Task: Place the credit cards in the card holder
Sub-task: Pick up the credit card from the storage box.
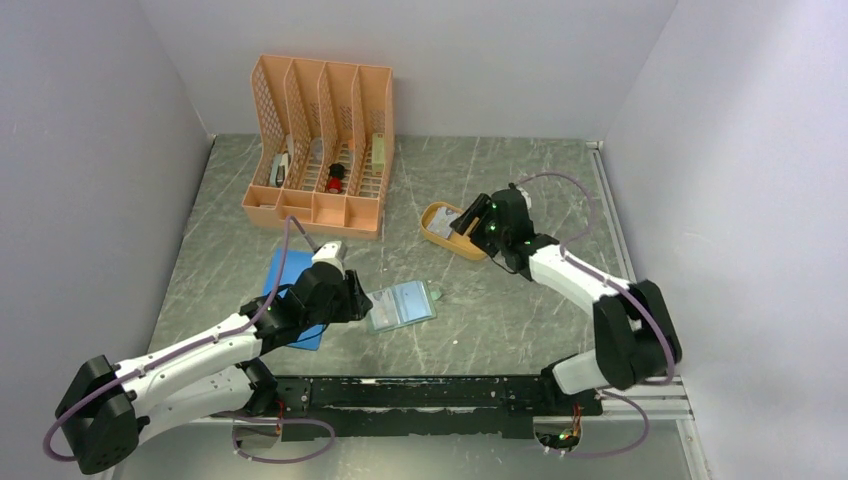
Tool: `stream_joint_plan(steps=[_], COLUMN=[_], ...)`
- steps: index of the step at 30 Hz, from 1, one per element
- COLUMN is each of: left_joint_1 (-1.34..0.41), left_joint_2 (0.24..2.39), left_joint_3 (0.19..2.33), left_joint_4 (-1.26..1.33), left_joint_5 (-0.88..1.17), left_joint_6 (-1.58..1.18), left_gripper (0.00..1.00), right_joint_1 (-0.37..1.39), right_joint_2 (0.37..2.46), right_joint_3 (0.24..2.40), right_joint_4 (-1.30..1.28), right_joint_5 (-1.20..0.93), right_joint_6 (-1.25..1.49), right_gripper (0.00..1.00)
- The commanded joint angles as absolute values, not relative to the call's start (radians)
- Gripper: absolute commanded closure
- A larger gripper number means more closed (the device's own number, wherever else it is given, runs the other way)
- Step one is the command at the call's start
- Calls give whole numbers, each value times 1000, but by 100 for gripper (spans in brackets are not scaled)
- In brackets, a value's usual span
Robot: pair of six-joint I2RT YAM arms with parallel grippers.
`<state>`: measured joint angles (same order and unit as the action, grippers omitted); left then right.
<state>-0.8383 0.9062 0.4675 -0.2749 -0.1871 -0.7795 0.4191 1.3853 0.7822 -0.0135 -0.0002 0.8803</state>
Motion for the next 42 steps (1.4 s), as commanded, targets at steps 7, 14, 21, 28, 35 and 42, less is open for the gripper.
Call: stream_joint_plan(steps=[7,14,21,28,35,42], left_joint_1=[-839,-838,-839,-838,-839,-839], left_joint_2=[933,935,949,959,965,973], left_joint_3=[464,462,459,457,456,454], left_joint_4=[-239,-258,-255,-255,-251,-244], left_joint_5=[-151,-171,-176,-178,-180,-174], left_joint_6=[-780,-781,-785,-789,-792,-796], left_gripper=[49,49,50,51,51,51], right_joint_1=[391,392,392,385,368,356], right_joint_2=[1707,1806,1847,1840,1804,1791], right_joint_3=[985,1038,1047,1024,981,962], right_joint_4=[44,23,21,22,44,60], right_joint_5=[48,54,39,44,34,19], right_joint_6=[909,902,896,888,884,877], right_gripper=[29,31,39,49,56,63])
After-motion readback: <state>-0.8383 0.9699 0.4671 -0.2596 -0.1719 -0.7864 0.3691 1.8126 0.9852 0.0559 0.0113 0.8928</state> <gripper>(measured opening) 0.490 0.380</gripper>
